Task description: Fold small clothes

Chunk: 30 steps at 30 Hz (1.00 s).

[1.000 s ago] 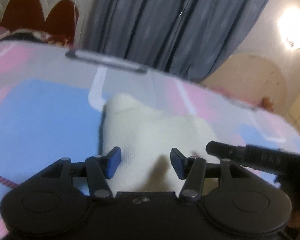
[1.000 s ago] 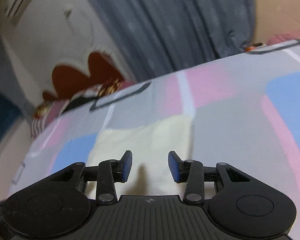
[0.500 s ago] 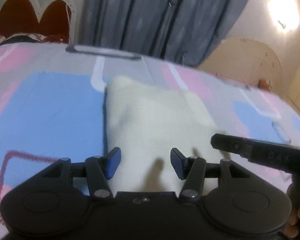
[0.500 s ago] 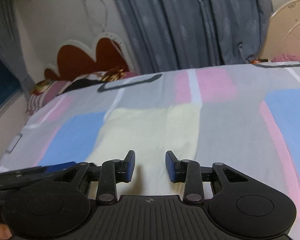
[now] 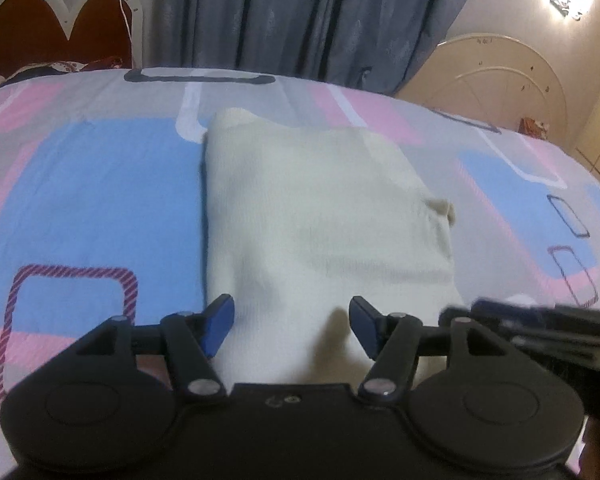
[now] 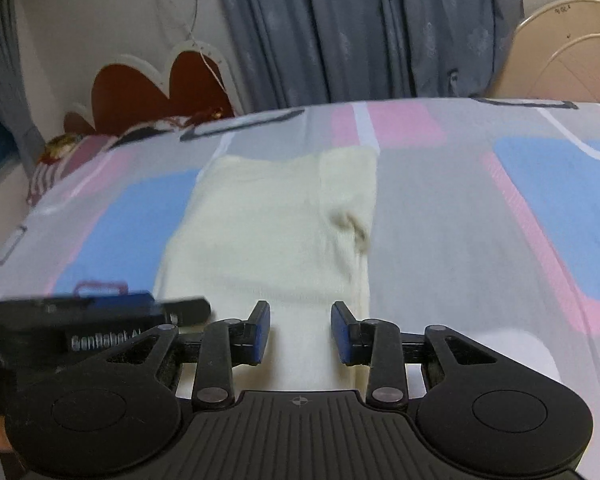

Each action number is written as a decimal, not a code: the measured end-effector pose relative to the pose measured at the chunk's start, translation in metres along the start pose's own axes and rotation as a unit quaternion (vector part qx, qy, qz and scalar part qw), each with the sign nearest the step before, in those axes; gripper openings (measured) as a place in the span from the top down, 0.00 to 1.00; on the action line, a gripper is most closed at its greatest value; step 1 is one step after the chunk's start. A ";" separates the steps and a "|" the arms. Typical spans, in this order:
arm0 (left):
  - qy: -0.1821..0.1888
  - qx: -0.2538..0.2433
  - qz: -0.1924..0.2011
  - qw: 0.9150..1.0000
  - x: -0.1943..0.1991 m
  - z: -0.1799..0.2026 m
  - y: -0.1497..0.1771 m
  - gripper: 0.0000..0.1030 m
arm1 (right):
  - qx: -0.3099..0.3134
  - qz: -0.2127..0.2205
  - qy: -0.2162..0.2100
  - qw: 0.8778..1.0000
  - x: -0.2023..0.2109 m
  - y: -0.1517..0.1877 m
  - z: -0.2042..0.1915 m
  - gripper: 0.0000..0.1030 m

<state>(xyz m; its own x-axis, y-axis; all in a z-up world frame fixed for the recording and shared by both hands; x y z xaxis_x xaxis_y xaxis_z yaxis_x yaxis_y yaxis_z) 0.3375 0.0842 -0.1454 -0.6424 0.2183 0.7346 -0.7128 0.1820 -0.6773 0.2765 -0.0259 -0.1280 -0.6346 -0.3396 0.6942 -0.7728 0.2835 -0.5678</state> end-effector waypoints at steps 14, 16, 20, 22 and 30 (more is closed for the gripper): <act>-0.014 -0.021 -0.035 0.999 -0.007 0.007 0.015 0.16 | -0.050 -0.013 0.051 0.997 -0.009 0.023 0.023 0.80; -0.005 -0.003 -0.036 0.999 -0.007 0.003 0.017 0.15 | -0.058 -0.011 0.056 0.997 -0.008 0.022 0.024 0.80; -0.021 -0.010 -0.041 0.999 -0.009 0.007 0.016 0.10 | -0.051 -0.011 0.063 0.997 -0.005 0.023 0.021 0.80; -0.046 -0.015 -0.045 0.998 -0.009 0.010 0.016 0.05 | -0.054 -0.014 0.063 0.996 -0.007 0.021 0.022 0.80; -0.058 0.009 -0.052 0.997 -0.010 0.007 0.015 0.03 | -0.083 -0.013 0.051 0.995 -0.003 0.016 0.027 0.79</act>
<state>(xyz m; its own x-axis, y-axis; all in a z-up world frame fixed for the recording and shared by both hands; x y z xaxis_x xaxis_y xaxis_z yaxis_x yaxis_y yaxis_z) 0.3313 0.0777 -0.1628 -0.5924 0.0865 0.8010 -0.7813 0.1807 -0.5974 0.2659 -0.0443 -0.1512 -0.6048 -0.2586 0.7532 -0.7720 0.4224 -0.4749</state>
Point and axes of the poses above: each gripper's, at about its wrist camera, not at the fingertips, and x roughly against the way its jaws point, z to its right, y to its underside, the point moved 4 cm from there along -x, roughly the way its jaws point, and after that the axes turned 10 degrees about -x, right-handed, at the moved point
